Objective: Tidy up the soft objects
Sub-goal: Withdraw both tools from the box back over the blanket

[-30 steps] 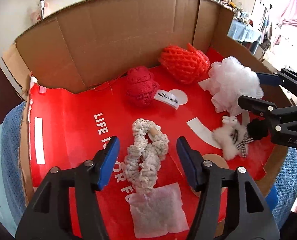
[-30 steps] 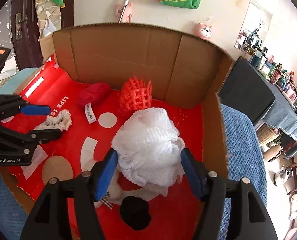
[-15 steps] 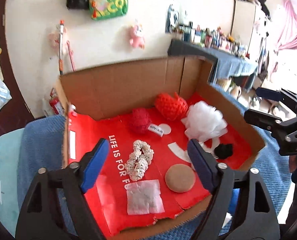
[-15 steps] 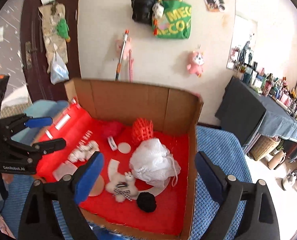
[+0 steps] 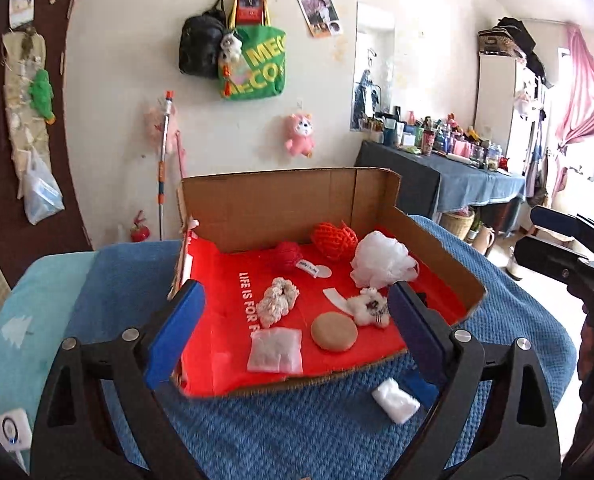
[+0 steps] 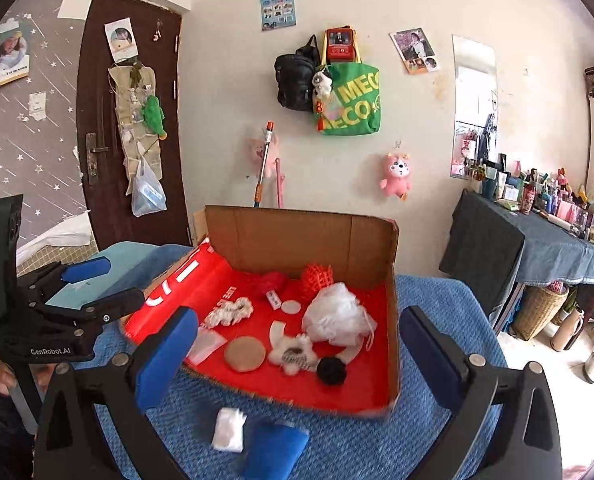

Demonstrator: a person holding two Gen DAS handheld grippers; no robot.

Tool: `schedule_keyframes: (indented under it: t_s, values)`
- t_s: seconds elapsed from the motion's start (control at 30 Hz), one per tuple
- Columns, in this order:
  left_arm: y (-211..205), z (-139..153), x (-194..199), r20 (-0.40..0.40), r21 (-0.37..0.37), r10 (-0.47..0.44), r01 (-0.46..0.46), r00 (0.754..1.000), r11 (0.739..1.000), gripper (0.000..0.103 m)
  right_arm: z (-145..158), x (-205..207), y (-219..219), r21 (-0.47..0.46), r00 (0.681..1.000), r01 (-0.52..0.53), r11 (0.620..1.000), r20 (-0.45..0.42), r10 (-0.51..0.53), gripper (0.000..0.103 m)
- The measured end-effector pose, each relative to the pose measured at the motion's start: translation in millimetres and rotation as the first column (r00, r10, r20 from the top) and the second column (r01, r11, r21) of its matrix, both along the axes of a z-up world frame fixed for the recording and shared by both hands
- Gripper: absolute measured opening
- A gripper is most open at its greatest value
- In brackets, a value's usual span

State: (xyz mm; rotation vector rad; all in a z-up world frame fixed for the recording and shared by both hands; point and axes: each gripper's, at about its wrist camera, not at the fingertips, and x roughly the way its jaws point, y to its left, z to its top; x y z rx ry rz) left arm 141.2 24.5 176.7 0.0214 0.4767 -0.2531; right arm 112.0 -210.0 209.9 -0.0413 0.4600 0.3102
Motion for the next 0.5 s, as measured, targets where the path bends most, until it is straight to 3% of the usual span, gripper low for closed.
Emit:
schedule_keyframes:
  t_s: [0.27,0.5]
  values:
    - [-4,-21,-50,0.019,-0.010,0.010,-0.010,1.000,1.000,0.094,-36,-36,-4,0.010,0.998,0.062,0.998,-0.002,-0.062,0.103]
    - [-10,-52,-73,-0.002,0.015,0.026,-0.026,1.000,1.000,0.094,-78,-57,1,-0.037,0.993,0.117,0.992,-0.019,-0.118,0.103]
